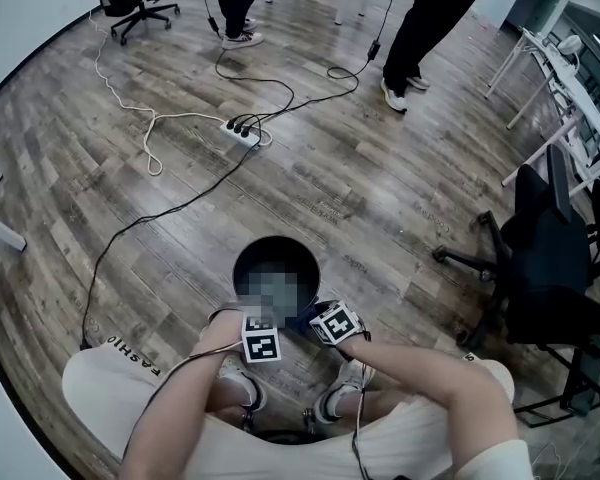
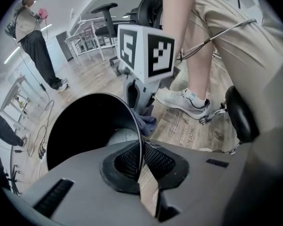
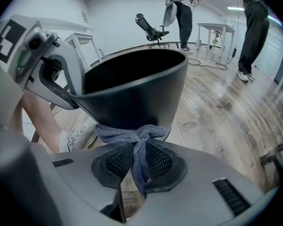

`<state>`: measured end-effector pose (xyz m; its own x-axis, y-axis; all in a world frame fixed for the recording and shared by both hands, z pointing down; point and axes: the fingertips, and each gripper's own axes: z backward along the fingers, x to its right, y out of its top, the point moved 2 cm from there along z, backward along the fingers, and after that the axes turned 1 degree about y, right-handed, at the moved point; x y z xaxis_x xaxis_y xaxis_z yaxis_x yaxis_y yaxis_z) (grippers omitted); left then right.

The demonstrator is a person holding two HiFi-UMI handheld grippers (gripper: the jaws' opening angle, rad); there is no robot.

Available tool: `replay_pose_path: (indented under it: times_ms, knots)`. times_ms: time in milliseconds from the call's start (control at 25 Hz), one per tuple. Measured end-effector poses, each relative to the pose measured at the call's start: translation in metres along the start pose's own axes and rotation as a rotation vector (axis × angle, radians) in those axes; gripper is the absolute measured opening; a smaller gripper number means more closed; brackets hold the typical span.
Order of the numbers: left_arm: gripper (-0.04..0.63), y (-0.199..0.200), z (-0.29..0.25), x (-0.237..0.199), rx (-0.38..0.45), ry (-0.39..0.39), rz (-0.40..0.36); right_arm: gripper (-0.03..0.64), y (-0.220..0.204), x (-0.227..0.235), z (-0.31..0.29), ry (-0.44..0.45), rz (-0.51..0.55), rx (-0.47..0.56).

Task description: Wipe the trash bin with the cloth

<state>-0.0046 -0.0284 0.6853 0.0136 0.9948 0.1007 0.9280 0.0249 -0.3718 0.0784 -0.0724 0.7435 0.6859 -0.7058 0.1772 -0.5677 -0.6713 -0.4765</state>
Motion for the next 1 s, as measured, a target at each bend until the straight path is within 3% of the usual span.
replay_pose_path:
  times_ms: [80, 280, 640, 800, 1000]
  knots:
    - [0.032, 0.001, 0.0, 0.0, 0.003, 0.001, 0.002, 0.072, -0.009, -0.001, -0.017, -0.006, -0.047, 0.006]
    - [0.032, 0.003, 0.0, -0.001, 0.007, 0.008, -0.004, 0.071, -0.034, -0.004, -0.061, -0.019, 0.003, 0.017]
    - [0.033, 0.001, 0.0, -0.001, 0.008, 0.013, -0.01, 0.071, -0.06, 0.002, -0.122, -0.001, -0.095, -0.022]
    - [0.034, 0.003, -0.001, -0.003, 0.012, 0.025, -0.009, 0.071, -0.071, 0.007, -0.133, 0.006, -0.206, -0.007]
    - [0.043, 0.007, -0.005, -0.008, 0.015, 0.09, -0.001, 0.072, -0.05, 0.017, -0.081, 0.014, -0.389, -0.04]
